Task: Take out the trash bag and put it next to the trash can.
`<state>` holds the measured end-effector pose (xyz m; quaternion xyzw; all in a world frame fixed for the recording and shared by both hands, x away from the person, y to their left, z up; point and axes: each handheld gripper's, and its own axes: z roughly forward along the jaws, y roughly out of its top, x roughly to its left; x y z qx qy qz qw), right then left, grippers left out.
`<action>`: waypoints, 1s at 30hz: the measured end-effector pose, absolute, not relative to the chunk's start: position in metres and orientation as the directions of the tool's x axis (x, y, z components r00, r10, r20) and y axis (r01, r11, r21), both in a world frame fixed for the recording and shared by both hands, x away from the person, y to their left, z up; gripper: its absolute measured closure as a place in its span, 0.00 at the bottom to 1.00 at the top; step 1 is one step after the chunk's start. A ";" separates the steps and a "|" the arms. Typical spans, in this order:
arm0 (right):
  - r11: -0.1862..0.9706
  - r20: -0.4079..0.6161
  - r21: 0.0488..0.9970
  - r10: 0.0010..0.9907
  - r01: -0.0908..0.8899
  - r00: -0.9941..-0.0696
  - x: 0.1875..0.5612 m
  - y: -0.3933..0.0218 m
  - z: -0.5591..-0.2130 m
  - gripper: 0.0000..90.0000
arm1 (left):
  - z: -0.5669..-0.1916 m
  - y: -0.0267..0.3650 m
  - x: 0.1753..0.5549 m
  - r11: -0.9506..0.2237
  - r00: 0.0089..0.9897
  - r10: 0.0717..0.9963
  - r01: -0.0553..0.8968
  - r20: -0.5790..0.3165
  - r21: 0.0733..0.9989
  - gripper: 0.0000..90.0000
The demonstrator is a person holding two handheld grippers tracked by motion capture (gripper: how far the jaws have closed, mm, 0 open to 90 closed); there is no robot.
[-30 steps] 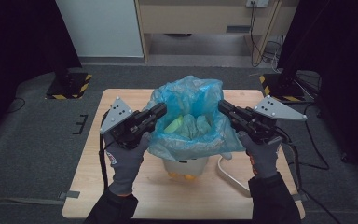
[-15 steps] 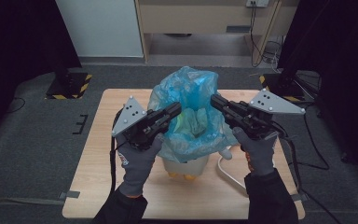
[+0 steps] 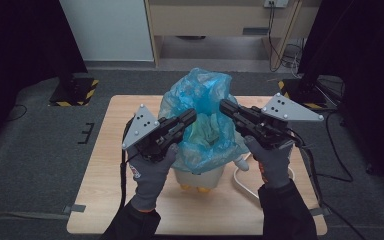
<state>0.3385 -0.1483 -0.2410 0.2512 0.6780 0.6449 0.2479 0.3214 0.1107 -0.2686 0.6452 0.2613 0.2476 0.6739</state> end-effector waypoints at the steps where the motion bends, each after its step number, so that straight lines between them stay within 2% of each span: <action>1: 0.044 -0.014 0.999 0.657 0.019 -0.754 0.338 -0.147 -0.240 0.96 | -0.269 0.110 0.321 0.043 0.744 0.667 0.001 -0.029 0.999 0.96; 14: 0.062 -0.034 0.998 0.605 0.005 -0.796 0.336 -0.134 -0.235 0.96 | -0.271 0.093 0.320 -0.006 0.766 0.643 -0.004 0.007 1.000 0.94; 23: 0.096 -0.043 0.995 0.570 0.015 -0.821 0.336 -0.129 -0.237 0.96 | -0.274 0.089 0.322 -0.025 0.769 0.639 0.002 0.014 1.000 0.79; 30: 0.112 -0.029 0.993 0.521 0.035 -0.853 0.337 -0.126 -0.240 0.96 | -0.275 0.086 0.323 -0.049 0.765 0.643 -0.005 0.035 0.999 0.75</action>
